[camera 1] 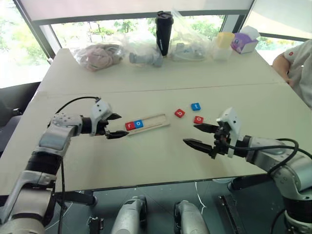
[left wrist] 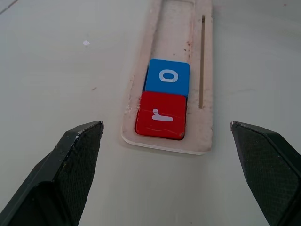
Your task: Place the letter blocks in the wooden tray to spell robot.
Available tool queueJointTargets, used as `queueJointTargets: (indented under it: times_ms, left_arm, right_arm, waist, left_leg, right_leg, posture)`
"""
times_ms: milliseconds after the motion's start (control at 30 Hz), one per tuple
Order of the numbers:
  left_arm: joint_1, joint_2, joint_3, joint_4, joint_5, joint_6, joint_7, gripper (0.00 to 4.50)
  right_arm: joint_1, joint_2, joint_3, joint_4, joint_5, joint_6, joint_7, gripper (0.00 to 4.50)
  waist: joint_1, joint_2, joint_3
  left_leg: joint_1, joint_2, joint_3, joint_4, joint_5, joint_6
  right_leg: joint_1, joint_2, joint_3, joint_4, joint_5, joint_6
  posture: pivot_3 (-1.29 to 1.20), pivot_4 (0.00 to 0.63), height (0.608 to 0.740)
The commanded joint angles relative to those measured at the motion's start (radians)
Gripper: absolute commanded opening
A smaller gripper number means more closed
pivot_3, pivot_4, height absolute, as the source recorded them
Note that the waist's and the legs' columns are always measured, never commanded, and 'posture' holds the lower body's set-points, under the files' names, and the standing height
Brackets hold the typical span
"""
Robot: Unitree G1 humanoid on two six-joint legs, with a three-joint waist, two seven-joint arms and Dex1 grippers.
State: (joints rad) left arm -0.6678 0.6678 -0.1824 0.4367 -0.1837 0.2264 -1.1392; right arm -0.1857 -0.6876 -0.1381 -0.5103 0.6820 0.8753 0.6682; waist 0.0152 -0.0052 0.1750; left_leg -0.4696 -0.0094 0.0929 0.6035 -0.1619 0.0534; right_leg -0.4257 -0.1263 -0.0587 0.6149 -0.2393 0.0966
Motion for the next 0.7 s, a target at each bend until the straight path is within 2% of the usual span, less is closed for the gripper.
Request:
queueJointTargets:
  times_ms: [33, 200, 300, 367, 533, 700]
  left_arm:
    - [-0.08, -0.054, -0.033, 0.148, 0.088, -0.14, 0.028, 4.5]
    - [-0.138, -0.13, -0.072, 0.313, 0.156, -0.261, 0.003, 4.5]
    - [-0.147, -0.139, -0.09, 0.362, 0.189, -0.308, -0.028, 3.73]
    - [-0.15, -0.141, -0.093, 0.38, 0.198, -0.326, -0.044, 2.82]
    - [-0.156, -0.141, -0.078, 0.391, 0.192, -0.323, -0.065, 0.97]
    - [-0.15, -0.14, -0.065, 0.385, 0.184, -0.308, -0.076, 0.97]
  right_arm:
    - [0.018, 0.012, -0.036, -0.053, 0.019, -0.001, -0.038, 4.26]
    - [0.047, 0.017, -0.056, -0.074, 0.027, -0.004, -0.071, 4.26]
    - [0.052, 0.016, -0.061, -0.074, 0.027, -0.007, -0.08, 4.5]
    - [0.052, 0.014, -0.065, -0.07, 0.027, -0.01, -0.082, 4.5]
    - [0.052, 0.012, -0.067, -0.056, 0.021, -0.019, -0.082, 4.5]
    - [0.047, 0.017, -0.054, -0.038, 0.008, -0.035, -0.083, 4.5]
  waist:
    - [0.0, 0.0, 0.0]
    - [0.0, 0.0, -0.001]
    - [0.0, 0.0, -0.001]
    - [0.001, 0.0, -0.001]
    - [0.0, 0.0, -0.003]
    - [-0.003, 0.0, -0.003]
  left_leg:
    - [-0.002, 0.001, 0.0, 0.003, -0.001, 0.001]
    - [-0.006, 0.001, -0.001, 0.012, -0.004, 0.006]
    - [-0.006, 0.001, 0.001, 0.013, -0.004, 0.006]
    - [-0.004, 0.001, 0.001, 0.013, -0.004, 0.006]
    - [-0.001, 0.001, 0.001, 0.013, -0.004, 0.007]
    - [0.001, 0.002, 0.001, 0.013, -0.004, 0.007]
  right_leg:
    - [0.0, 0.0, 0.0, 0.0, 0.001, 0.001]
    - [0.0, 0.0, -0.001, -0.001, 0.005, 0.003]
    - [0.001, -0.001, -0.002, -0.002, 0.006, 0.003]
    - [0.001, -0.001, -0.002, -0.002, 0.007, 0.004]
    - [0.002, -0.001, -0.003, -0.002, 0.007, 0.004]
    - [0.004, 0.0, -0.003, -0.002, 0.007, 0.004]
  posture:
    - [0.0, 0.15, 0.74]
    - [0.0, 0.15, 0.74]
    - [0.0, 0.15, 0.74]
    - [0.0, 0.15, 0.74]
    - [0.0, 0.15, 0.74]
    - [0.0, 0.15, 0.74]
